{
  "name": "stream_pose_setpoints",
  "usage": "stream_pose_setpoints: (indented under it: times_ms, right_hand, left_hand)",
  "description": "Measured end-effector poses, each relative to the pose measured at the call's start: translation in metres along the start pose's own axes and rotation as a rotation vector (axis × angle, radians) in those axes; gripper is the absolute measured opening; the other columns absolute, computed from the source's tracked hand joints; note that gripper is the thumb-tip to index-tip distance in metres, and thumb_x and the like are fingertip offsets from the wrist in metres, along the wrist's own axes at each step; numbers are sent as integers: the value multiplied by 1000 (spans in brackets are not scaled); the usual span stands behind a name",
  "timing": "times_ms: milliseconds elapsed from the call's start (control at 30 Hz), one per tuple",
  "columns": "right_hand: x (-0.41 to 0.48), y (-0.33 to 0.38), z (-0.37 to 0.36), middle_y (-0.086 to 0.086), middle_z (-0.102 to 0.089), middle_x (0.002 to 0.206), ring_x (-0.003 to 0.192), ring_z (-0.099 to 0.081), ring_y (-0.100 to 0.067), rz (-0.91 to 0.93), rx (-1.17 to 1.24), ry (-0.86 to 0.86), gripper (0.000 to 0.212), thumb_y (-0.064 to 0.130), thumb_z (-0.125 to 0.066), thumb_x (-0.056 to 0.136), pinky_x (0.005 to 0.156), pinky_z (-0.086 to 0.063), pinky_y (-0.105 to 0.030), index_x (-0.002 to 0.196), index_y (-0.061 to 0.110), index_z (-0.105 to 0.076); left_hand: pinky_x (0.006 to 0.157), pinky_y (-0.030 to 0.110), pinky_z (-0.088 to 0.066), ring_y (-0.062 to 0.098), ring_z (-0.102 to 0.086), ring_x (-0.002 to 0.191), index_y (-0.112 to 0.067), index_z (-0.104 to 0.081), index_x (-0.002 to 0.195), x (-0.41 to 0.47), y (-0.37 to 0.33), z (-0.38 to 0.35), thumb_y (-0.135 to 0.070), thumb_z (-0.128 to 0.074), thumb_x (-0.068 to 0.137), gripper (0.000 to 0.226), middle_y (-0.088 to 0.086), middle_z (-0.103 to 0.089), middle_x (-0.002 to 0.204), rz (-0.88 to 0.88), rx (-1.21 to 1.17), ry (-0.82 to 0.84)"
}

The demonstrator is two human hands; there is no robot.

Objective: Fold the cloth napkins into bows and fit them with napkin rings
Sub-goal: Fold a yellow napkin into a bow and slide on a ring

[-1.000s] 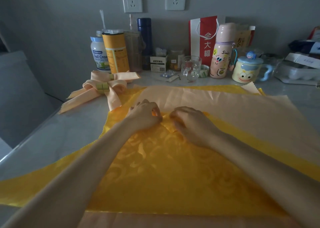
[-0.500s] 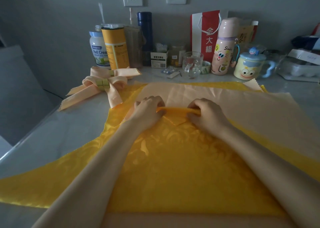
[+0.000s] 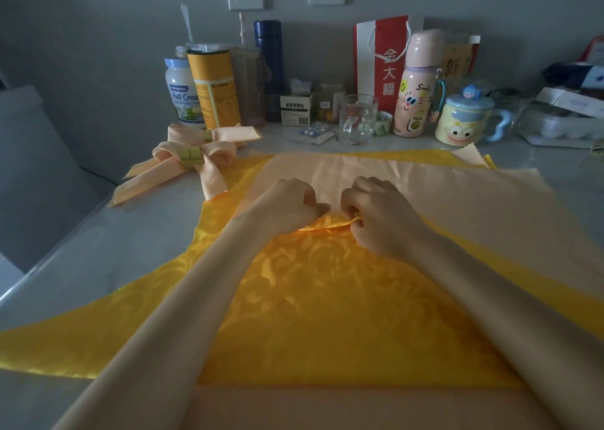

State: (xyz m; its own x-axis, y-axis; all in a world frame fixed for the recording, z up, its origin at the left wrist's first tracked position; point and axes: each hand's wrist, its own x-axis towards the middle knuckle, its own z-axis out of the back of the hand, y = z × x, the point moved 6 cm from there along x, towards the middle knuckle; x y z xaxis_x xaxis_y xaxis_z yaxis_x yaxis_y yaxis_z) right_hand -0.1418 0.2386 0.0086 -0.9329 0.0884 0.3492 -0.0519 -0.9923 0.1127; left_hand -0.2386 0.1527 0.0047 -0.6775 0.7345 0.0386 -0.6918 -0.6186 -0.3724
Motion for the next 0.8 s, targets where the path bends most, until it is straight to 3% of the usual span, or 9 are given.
stream_pose_setpoints:
  times_ms: [133, 233, 267, 333, 400, 467, 600, 700, 800]
  right_hand:
    - [-2, 1, -3, 2, -48, 100, 97, -44, -16, -106, -31, 287, 17, 13, -50, 82, 89, -31, -30, 95, 22, -57]
    - [0, 2, 2, -1, -51, 103, 104, -48, -21, -112, -23, 162, 17, 17, -43, 91, 89, -34, -32, 95, 17, -59]
    - [0, 1, -1, -2, -52, 111, 110, -47, -22, -111, -16, 130, 22, 19, -39, 95, 92, -34, -32, 104, 17, -59]
    - [-2, -1, -15, -3, -45, 134, 125, -40, -22, -126, 35, 202, 35, 20, -31, 101, 102, -30, -34, 131, 16, -47]
    - [-6, -3, -29, -3, -38, 143, 132, -33, -21, -130, 54, 279, 39, 24, -27, 102, 108, -24, -34, 140, 17, -38]
    - [-5, -6, -30, -2, -41, 140, 129, -36, -20, -151, 95, 280, 37, 27, -28, 102, 108, -24, -36, 135, 20, -44]
    - [1, -12, -17, 5, -51, 105, 105, -47, -15, -199, 229, 269, 17, 29, -48, 92, 99, -36, -40, 98, 32, -63]
    - [1, -14, -11, 2, -53, 102, 100, -51, -17, -215, 239, 267, 22, 28, -57, 87, 95, -40, -38, 105, 26, -68]
    - [1, -14, -7, 5, -51, 99, 99, -51, -15, -225, 263, 233, 25, 27, -62, 84, 92, -42, -36, 108, 24, -66]
  left_hand:
    - [70, 24, -41, 15, -52, 86, -20, -58, 90, 0, 5, -9, -41, -64, 85, 22, -4, -55, 89, 34, -59, 197]
    - [67, 22, -39, 13, -51, 83, -22, -58, 86, 0, 8, -11, -35, -70, 82, 18, -9, -53, 83, 0, -139, 247]
    - [66, 22, -38, 13, -50, 83, -22, -58, 87, 0, 8, -11, -34, -71, 81, 19, -9, -52, 82, -9, -144, 247]
    - [70, 23, -38, 14, -49, 86, -21, -57, 93, 1, 7, -12, -34, -72, 80, 24, -7, -51, 87, -15, -136, 222]
    - [75, 25, -38, 15, -48, 91, -20, -55, 106, 1, 7, -12, -34, -72, 80, 34, -2, -50, 98, -2, -140, 183]
    - [81, 26, -39, 18, -46, 100, -21, -54, 119, 1, 6, -12, -36, -70, 82, 43, 2, -48, 110, -21, -81, 174]
    - [96, 33, -39, 23, -43, 113, -24, -54, 124, -2, 2, -11, -40, -63, 86, 42, 3, -46, 119, -85, 76, 197]
    - [100, 37, -38, 22, -43, 113, -24, -55, 123, -3, 0, -9, -41, -63, 86, 42, 2, -47, 119, -83, 117, 201]
    - [92, 31, -42, 18, -48, 106, -20, -59, 114, -2, -4, -8, -33, -67, 84, 33, 0, -53, 113, -109, 62, 156]
